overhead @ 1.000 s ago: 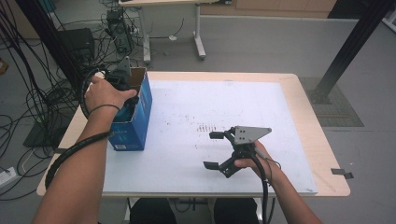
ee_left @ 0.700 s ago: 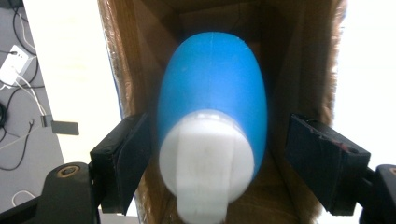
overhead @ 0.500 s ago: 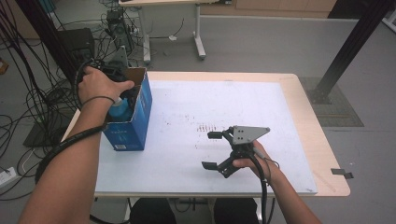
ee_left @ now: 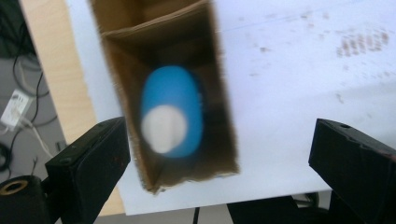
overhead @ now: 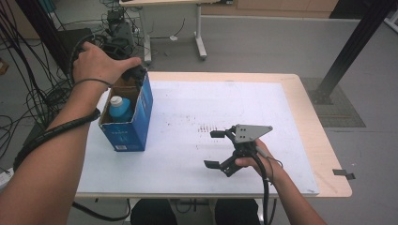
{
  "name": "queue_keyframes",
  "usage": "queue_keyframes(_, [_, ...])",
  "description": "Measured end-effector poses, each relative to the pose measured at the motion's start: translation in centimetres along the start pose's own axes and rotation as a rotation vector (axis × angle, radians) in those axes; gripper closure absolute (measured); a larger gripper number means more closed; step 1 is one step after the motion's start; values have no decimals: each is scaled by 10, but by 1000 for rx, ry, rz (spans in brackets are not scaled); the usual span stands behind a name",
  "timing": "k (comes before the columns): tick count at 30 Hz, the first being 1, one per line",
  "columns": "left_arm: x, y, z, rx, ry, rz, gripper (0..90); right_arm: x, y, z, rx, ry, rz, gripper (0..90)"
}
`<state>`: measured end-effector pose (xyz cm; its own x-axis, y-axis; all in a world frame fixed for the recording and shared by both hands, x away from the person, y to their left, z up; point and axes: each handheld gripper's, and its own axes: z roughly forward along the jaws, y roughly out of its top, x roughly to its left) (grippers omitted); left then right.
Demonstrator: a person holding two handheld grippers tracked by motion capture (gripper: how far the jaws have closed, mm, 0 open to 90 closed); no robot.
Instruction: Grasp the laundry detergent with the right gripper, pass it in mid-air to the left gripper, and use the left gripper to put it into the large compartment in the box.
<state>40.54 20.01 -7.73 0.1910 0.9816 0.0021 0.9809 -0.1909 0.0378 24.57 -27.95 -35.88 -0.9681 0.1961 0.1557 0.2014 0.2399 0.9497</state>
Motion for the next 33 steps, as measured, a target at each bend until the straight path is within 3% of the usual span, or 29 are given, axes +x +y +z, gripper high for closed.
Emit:
queue_keyframes(2, [-14, -1, -5, -9, -1, 45, 57, 0, 2, -2, 3, -14, 4, 16])
queue_keyframes(3, [-14, -1, -5, -9, -1, 45, 56, 0, 2, -2, 3, -14, 4, 16])
queue_keyframes(9, [-37, -1, -9, -30, -31, 142, 58, -2, 10, -8, 42, -37, 26, 19])
queue_keyframes(12, [-45, -2, -7, -39, -35, 167, 59, -2, 13, -12, 54, -46, 27, 19])
queue_keyframes(15, [-50, 0, -1, -35, -70, 188, 59, -4, 17, -16, 73, -59, 37, 20])
queue_keyframes(24, [-70, 1, 17, -28, -91, 244, 62, -10, 30, -30, 162, -108, 82, 21])
queue_keyframes(28, [-82, 0, 29, -28, -118, 277, 62, -16, 43, -39, 242, -148, 117, 21])
queue_keyframes(33, [-94, 2, 38, -13, -120, 316, 62, -18, 54, -44, 290, -182, 130, 21])
